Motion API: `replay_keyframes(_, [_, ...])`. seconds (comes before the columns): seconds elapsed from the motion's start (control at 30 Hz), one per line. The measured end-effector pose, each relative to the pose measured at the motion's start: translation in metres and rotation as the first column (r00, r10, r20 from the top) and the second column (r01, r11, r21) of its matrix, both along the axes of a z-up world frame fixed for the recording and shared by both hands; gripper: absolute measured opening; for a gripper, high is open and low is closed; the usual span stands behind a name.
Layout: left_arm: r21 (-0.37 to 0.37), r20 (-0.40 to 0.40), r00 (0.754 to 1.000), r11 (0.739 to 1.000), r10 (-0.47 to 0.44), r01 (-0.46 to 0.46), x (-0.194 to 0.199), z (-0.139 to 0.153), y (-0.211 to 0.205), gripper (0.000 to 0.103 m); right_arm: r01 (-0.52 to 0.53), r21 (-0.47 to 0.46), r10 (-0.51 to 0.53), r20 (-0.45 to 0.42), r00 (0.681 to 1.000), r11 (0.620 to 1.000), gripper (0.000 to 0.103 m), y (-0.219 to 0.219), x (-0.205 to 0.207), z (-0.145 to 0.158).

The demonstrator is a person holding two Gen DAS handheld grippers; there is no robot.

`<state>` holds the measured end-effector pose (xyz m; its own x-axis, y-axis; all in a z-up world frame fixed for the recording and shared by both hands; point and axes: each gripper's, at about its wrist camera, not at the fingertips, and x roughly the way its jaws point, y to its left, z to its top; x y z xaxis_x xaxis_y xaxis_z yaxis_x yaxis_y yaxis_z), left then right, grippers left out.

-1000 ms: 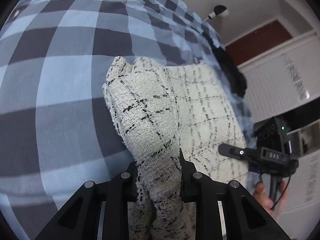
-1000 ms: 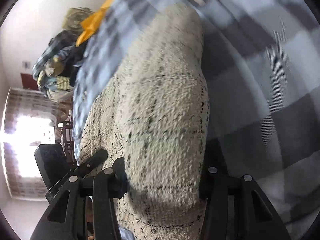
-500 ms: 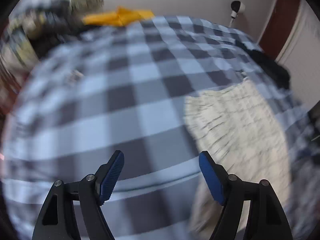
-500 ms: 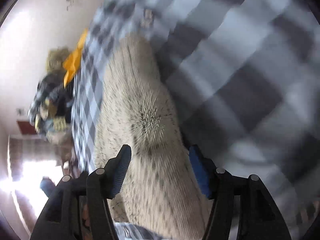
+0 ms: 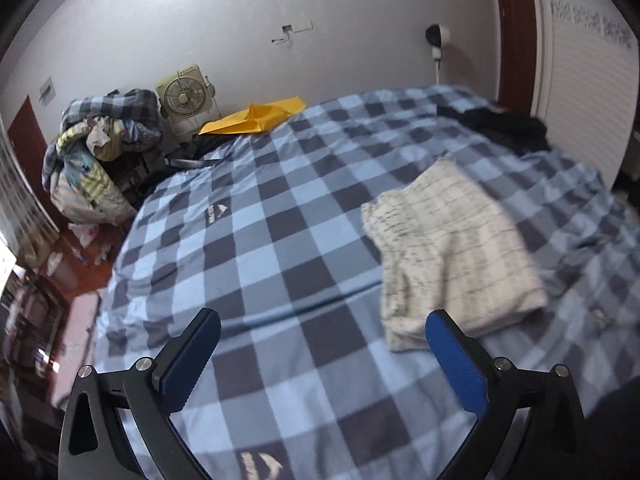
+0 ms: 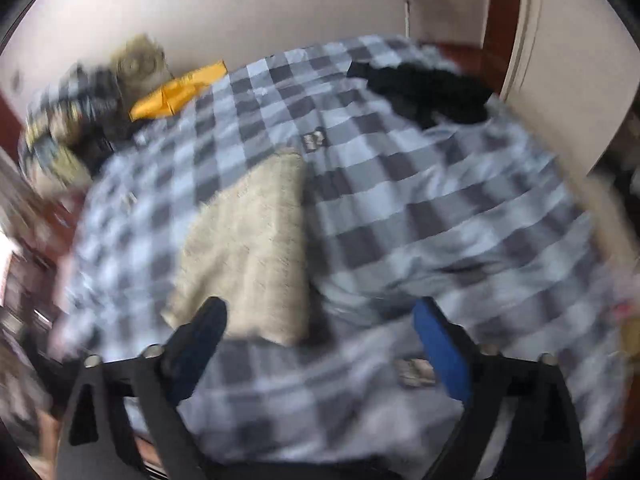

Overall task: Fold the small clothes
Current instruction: 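Open both grippers and withdraw them from the folded shirt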

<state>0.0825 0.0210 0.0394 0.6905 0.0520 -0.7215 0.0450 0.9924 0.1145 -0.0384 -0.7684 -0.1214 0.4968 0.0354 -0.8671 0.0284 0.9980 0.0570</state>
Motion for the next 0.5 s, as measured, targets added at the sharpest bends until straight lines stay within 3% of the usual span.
replay_keyframes(0.1, [-0.047, 0.036, 0.999, 0.999, -0.009, 0.011, -0.013, 0.0, -0.002, 0.103, -0.066, -0.13, 0.064, -0.022, 0.998, 0.989, 0.096, 0.032, -0.017, -0.023])
replay_keyframes(0.2, [-0.065, 0.068, 0.997, 0.997, -0.029, 0.033, -0.016, -0.01, -0.001, 0.103, -0.112, -0.153, 0.112, -0.007, 0.994, 0.982, 0.096, 0.055, -0.035, -0.04])
replay_keyframes(0.33, [-0.011, 0.0, 1.0, 1.0, -0.02, 0.02, -0.005, -0.029, -0.001, 0.103, -0.195, -0.116, 0.196, -0.002, 0.981, 0.974, 0.096, 0.078, -0.039, -0.082])
replay_keyframes(0.5, [0.08, 0.01, 1.0, 0.997, 0.019, -0.019, -0.003, -0.038, -0.009, 0.103, -0.104, -0.072, 0.111, 0.091, 0.99, 0.992, 0.096, 0.07, -0.049, -0.114])
